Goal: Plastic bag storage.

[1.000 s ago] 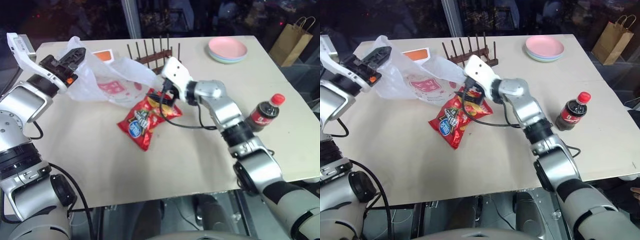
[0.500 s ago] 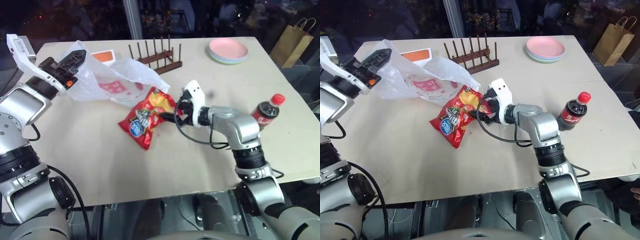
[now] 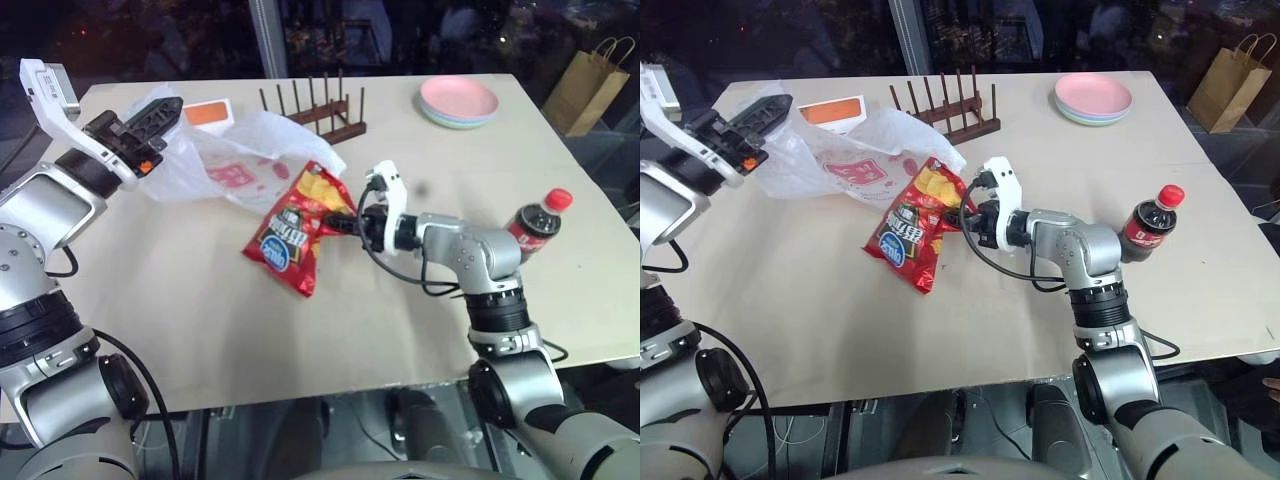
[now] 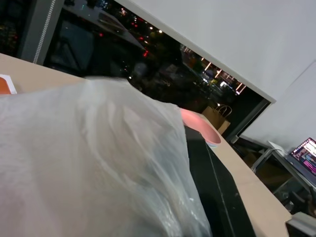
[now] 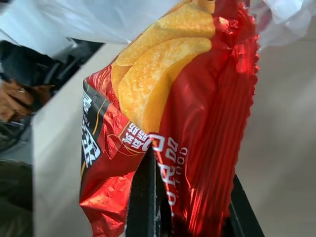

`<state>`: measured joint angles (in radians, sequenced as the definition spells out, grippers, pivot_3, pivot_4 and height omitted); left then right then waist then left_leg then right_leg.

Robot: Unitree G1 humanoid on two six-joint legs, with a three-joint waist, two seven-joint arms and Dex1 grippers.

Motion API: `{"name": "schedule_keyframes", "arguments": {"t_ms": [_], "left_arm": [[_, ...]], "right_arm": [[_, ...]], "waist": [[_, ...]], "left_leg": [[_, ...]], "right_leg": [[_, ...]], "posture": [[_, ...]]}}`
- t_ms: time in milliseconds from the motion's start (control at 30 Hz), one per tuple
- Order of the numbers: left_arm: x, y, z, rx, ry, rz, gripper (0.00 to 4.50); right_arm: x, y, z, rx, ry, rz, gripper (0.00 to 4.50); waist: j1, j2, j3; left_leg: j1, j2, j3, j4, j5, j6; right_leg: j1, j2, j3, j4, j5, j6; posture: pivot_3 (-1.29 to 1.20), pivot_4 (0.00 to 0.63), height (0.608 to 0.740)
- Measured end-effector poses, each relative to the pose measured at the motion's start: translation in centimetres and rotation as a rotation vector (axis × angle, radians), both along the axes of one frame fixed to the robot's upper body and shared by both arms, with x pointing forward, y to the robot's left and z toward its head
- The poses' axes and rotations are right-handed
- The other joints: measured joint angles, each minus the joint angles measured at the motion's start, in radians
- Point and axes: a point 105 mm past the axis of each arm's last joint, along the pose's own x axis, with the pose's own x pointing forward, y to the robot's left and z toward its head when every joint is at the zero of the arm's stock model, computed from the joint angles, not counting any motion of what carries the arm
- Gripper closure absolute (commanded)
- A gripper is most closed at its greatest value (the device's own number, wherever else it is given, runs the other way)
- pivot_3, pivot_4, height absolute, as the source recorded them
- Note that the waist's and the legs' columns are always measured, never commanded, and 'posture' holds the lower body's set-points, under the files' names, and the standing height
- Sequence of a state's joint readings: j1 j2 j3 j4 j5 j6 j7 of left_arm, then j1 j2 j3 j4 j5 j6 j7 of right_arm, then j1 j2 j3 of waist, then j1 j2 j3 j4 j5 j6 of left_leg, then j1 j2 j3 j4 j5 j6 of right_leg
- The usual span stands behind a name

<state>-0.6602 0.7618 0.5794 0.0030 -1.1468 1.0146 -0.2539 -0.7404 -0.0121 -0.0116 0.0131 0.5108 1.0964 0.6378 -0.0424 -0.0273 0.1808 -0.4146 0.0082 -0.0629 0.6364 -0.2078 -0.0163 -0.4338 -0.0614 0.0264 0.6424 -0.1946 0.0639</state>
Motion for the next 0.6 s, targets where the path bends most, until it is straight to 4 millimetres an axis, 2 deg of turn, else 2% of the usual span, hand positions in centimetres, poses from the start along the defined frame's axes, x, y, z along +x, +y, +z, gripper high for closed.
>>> {"name": "schedule_keyframes", "arguments": {"t_ms": [200, 267, 400, 500, 600], "left_arm": [[-0.6, -0.1, -0.2, 0.065, 0.006, -0.032, 4.50], [-1.1, -0.6, -0.5, 0.079, 0.016, -0.074, 4.50], [-2.4, -1.5, -0.9, 0.106, 0.032, -0.144, 4.50], [-3.1, -1.3, -0.6, 0.105, 0.023, -0.149, 4.50], [-3.3, -1.0, -0.4, 0.106, 0.020, -0.132, 4.50]], "right_arm": [[-1.3, 0.9, 1.5, 0.150, 0.108, 0.057, 4.44], [-1.4, 1.9, 1.7, 0.173, 0.149, 0.072, 4.44], [-0.5, 2.8, 0.8, 0.169, 0.239, 0.068, 4.44], [0.1, 2.8, 0.0, 0.188, 0.315, 0.062, 4.44], [-0.1, 3.1, 0.2, 0.209, 0.337, 0.092, 4.44]], "waist": [[-0.002, 0.000, 0.000], [-0.003, 0.000, 0.000], [-0.002, 0.000, 0.000], [0.000, 0.000, 0.000], [-0.001, 0.000, 0.000]], "left_leg": [[0.000, 0.001, 0.000, 0.000, 0.000, 0.000], [0.000, 0.001, 0.000, 0.000, 0.000, 0.000], [0.000, 0.001, 0.000, 0.000, 0.000, 0.000], [0.000, 0.001, 0.000, 0.000, 0.000, 0.000], [0.000, 0.001, 0.000, 0.000, 0.000, 0.000]], "right_leg": [[0.000, 0.001, 0.000, 0.000, 0.000, 0.000], [0.000, 0.001, 0.000, 0.000, 0.000, 0.000], [0.000, 0.001, 0.000, 0.000, 0.000, 0.000], [0.000, 0.001, 0.000, 0.000, 0.000, 0.000], [0.000, 0.001, 0.000, 0.000, 0.000, 0.000]], "posture": [[0.00, 0.150, 0.740], [0.00, 0.150, 0.740], [0.00, 0.150, 0.740], [0.00, 0.150, 0.740], [0.00, 0.150, 0.740]]}}
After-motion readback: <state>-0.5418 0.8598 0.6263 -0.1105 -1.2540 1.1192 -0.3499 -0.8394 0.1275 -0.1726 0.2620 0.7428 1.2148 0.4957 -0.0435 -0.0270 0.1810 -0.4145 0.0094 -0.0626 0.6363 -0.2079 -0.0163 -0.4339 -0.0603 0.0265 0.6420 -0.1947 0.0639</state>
